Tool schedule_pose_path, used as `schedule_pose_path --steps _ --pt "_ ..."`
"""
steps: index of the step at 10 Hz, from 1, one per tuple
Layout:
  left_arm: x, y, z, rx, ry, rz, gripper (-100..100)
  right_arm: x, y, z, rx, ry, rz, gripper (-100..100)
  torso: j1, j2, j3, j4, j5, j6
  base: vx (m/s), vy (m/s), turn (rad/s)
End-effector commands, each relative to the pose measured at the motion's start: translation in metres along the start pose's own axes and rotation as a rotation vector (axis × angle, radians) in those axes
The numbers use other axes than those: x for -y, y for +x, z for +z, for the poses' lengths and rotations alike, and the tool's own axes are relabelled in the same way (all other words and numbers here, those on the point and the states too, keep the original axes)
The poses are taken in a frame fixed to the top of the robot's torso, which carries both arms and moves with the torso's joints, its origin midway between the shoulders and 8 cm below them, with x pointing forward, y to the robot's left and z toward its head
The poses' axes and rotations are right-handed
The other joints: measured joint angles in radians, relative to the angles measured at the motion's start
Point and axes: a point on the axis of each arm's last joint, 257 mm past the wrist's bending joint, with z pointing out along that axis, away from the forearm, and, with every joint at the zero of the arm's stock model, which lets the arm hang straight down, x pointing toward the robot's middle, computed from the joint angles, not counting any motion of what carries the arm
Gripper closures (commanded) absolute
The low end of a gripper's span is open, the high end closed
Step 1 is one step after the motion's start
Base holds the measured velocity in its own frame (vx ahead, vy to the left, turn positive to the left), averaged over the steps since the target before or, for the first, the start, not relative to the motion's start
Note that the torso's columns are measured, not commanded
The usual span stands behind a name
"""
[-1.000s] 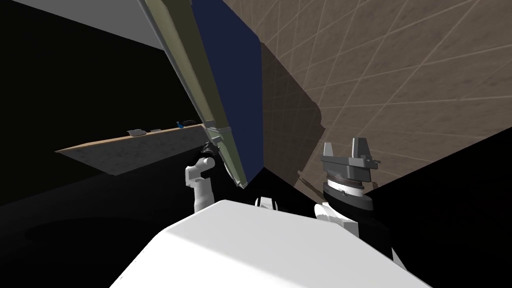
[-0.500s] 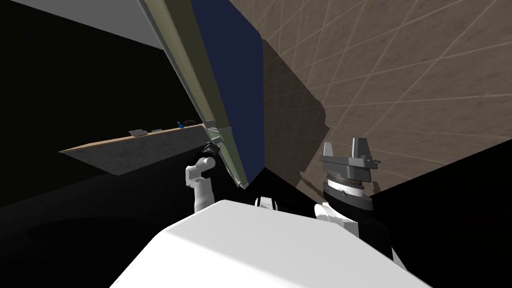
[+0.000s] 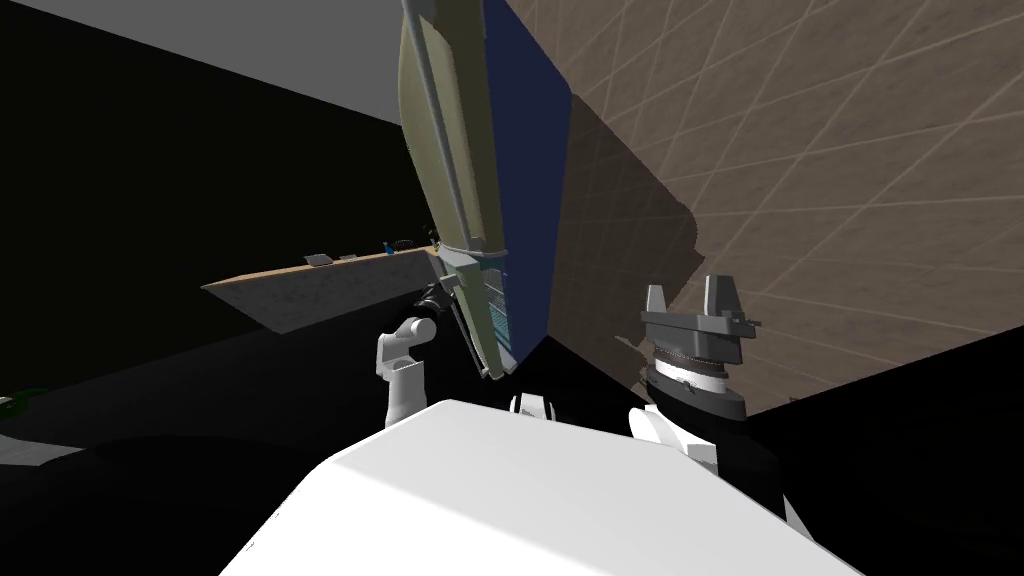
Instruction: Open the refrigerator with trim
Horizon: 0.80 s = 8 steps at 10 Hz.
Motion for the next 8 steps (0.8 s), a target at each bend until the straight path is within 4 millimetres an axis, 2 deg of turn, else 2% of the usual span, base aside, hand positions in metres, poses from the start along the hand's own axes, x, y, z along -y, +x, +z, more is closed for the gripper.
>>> schedule_pose_path --steps 1,2,3,6,7,8 --pt "-0.006 0.046 -0.008 -0.118 -0.018 0.011 100 0.0 0.0 0.0 0.0 0.0 0.0 0 -0.003 -0.001 0.0 -0.002 0.001 -0.001 -0.09 0.339 0.171" --pt "-0.017 0.064 -0.014 -0.162 -0.046 0.013 100 0.0 0.0 0.0 0.0 0.0 0.0 0 -0.001 0.002 0.002 -0.001 0.001 -0.001 -0.088 0.374 0.182" --pt "-0.017 0.065 -0.014 -0.166 -0.048 0.009 100 0.0 0.0 0.0 0.0 0.0 0.0 0 0.0 0.004 0.002 0.0 0.0 0.0 -0.079 0.319 0.05" --pt "-0.049 0.117 -0.039 -0.303 -0.138 -0.003 100 0.0 0.0 0.0 0.0 0.0 0.0 0 -0.005 0.012 0.008 0.0 0.002 -0.002 -0.095 0.417 0.139" --pt "-0.049 0.105 -0.033 -0.266 -0.139 -0.006 100 0.0 0.0 0.0 0.0 0.0 0.0 0 -0.006 0.015 0.011 0.001 0.002 -0.002 -0.033 0.208 0.022" --pt "-0.055 0.116 -0.036 -0.296 -0.157 -0.006 100 0.0 0.0 0.0 0.0 0.0 0.0 0 -0.019 0.012 0.01 -0.003 0.001 -0.001 -0.039 0.227 -0.093"
